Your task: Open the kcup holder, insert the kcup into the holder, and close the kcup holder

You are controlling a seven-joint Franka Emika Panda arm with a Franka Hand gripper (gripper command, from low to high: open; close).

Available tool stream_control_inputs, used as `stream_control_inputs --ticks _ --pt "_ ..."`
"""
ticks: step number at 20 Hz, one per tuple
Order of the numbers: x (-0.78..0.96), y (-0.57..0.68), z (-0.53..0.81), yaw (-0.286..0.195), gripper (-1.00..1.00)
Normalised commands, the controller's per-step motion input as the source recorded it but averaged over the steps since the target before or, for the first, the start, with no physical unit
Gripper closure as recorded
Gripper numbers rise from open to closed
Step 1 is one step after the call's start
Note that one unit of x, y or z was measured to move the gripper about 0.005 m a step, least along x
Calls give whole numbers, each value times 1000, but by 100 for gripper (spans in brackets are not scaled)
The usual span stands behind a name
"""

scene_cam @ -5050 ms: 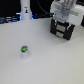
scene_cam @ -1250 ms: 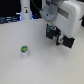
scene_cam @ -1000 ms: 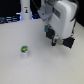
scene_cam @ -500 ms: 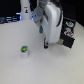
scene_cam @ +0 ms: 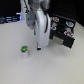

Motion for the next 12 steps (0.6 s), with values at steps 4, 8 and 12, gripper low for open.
stream_control_inputs --ticks 4,8,12 --pt "-424 -456 -345 -279 -100" --pt "-341 -476 -348 -282 -100" --pt "-187 -461 -388 -295 -100"
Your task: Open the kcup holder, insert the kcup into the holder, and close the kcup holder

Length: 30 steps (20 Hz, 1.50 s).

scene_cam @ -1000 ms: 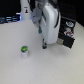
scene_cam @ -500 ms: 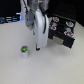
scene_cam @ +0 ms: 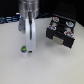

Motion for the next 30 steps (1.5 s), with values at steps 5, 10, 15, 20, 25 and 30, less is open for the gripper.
stream_control_inputs --ticks 5,10,15,20,25,30 --pt "-110 -452 -373 -298 -100" --pt "-41 -394 -294 -290 -100" --pt "81 -85 -166 -223 -100" --pt "41 14 -22 -150 100" --pt "12 33 29 -131 100" --pt "52 77 37 -145 100"
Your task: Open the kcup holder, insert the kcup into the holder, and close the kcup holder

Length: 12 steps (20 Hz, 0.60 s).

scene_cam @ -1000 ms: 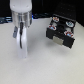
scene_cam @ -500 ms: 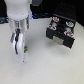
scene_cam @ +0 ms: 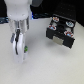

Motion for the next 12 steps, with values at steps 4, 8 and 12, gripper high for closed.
stream_control_inputs --ticks 4,8,12 --pt "35 54 75 -89 100" --pt "70 225 572 -40 100" --pt "175 379 923 -3 100"
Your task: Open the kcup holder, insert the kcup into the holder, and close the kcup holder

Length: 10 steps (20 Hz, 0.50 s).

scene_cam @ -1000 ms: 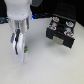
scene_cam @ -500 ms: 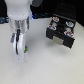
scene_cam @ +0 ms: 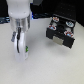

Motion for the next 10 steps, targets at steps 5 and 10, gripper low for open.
stream_control_inputs --ticks 5,10 --pt "177 436 955 11 100" --pt "152 604 791 13 100"
